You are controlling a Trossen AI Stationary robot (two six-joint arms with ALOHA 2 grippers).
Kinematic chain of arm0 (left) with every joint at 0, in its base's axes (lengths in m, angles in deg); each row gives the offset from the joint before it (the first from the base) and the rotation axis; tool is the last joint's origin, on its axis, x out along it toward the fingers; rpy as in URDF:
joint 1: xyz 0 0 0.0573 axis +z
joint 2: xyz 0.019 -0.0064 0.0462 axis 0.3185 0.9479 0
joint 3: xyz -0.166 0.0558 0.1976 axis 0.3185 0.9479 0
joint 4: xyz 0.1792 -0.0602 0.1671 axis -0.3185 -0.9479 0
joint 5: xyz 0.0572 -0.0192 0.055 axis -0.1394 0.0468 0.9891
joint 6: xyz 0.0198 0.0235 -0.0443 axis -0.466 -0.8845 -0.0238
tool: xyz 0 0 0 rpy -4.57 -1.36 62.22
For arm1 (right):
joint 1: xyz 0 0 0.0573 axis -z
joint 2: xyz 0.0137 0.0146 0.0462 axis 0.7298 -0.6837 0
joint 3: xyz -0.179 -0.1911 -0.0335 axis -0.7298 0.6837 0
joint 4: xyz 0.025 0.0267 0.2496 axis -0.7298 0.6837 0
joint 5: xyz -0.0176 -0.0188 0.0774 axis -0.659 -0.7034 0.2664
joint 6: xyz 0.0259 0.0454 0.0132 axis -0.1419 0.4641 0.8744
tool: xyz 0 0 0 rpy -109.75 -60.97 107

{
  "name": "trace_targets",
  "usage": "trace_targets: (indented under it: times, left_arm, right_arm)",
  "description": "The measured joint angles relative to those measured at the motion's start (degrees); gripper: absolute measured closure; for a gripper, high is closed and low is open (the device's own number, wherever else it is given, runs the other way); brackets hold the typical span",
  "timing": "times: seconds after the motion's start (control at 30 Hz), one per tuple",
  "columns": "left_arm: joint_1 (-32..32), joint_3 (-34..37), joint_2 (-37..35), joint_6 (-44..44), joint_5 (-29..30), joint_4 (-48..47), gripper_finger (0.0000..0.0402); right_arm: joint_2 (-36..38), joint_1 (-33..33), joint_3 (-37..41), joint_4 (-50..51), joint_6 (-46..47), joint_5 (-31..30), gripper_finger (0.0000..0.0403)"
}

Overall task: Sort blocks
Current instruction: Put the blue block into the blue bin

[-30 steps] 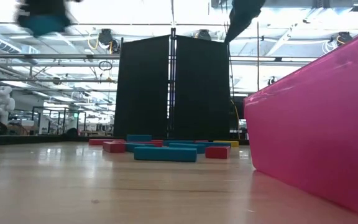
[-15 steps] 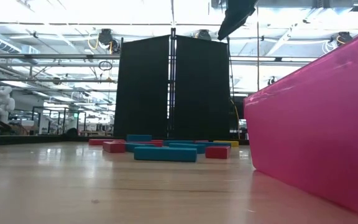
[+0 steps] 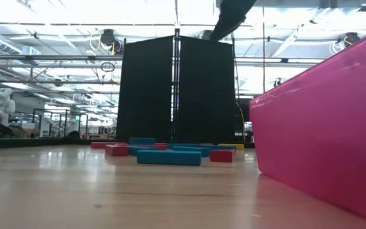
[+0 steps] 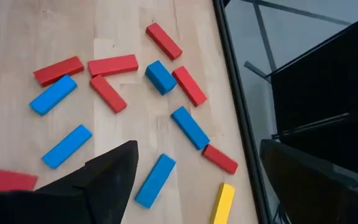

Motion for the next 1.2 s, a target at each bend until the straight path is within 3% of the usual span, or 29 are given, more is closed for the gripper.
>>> trace_targets:
  times: [0.23, 0.33, 0.47, 0.53, 0.63, 0.9, 1.03, 1.2]
  left_arm:
    - [1.99, 0.00, -0.20, 0.00, 4.34, -0.59, 0.0119]
    - [3.75, 0.00, -0.22, 0.07, 6.01, -0.98, 0.0114]
    - [5.90, 0.00, -0.20, 1.19, 9.47, -0.90, 0.0114]
    - [6.48, 0.00, -0.22, 1.42, 12.92, -0.90, 0.0114]
    - [7.42, 0.00, -0.22, 1.45, 16.92, -0.88, 0.0114]
    - [8.91, 0.00, -0.20, 1.44, 18.62, -0.84, 0.0114]
    - [9.57, 0.00, -0.22, 1.42, 19.44, -0.94, 0.0114]
    - [11.33, 0.00, -0.22, 1.08, 24.56, -2.08, 0.0114]
  right_arm:
    - [-12.08, 5.77, 0.00, -14.76, 1.47, 7.19, 0.0069]
    - [-17.75, 7.71, 0.00, -10.55, 5.75, 7.48, 0.0069]
    - [-24.63, 9.14, 0.07, 5.46, 14.14, 9.16, 0.0069]
    - [-27.55, 9.13, 0.24, 8.91, 14.61, 10.21, 0.0069]
    - [-30.58, 8.45, 1.72, 6.45, 14.58, 10.24, 0.0069]
    - [-34.88, 8.63, 2.57, 0.53, 15.81, 10.66, 0.0072]
    - [-35.16, 9.02, 2.56, 1.03, 18.22, 11.33, 0.0127]
    - [-35.22, 9.22, 2.51, 1.14, 19.14, 11.33, 0.0283]
